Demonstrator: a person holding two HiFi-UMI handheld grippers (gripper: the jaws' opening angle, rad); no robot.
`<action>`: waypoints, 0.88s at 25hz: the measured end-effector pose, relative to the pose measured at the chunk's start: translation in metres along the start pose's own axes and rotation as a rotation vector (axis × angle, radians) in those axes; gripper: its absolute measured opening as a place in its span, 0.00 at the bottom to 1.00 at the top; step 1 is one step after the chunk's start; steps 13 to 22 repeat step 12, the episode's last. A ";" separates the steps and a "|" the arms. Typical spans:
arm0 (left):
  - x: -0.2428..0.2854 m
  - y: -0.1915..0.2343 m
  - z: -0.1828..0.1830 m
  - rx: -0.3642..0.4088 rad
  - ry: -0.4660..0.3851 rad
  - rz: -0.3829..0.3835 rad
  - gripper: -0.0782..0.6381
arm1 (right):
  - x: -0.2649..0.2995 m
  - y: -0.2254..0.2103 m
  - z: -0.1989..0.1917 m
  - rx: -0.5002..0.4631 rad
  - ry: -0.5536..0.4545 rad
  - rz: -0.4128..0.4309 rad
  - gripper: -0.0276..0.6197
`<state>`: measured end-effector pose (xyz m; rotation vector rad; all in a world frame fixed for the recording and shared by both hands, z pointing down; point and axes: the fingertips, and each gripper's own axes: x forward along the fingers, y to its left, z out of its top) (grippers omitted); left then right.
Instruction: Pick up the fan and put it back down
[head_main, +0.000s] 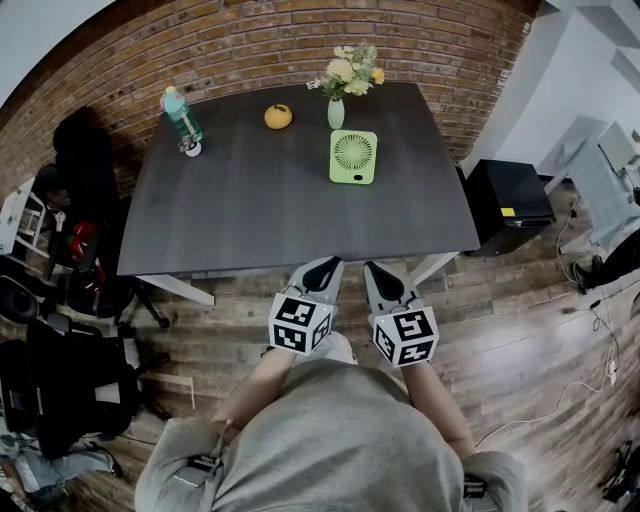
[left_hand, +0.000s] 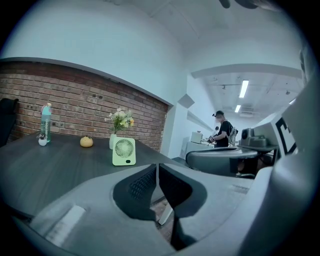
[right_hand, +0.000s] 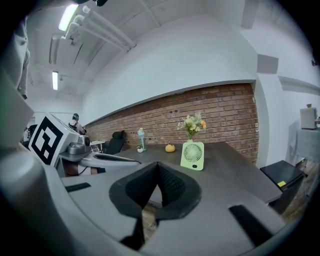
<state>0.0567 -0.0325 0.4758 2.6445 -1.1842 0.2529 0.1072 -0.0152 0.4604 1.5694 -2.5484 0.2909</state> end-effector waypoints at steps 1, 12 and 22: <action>0.000 0.000 0.000 0.002 0.000 -0.001 0.15 | 0.000 0.000 0.001 0.000 -0.002 -0.002 0.05; -0.006 0.005 0.001 0.017 -0.004 -0.001 0.15 | 0.003 0.004 0.006 0.004 -0.022 -0.011 0.05; -0.006 0.005 0.001 0.017 -0.004 -0.001 0.15 | 0.003 0.004 0.006 0.004 -0.022 -0.011 0.05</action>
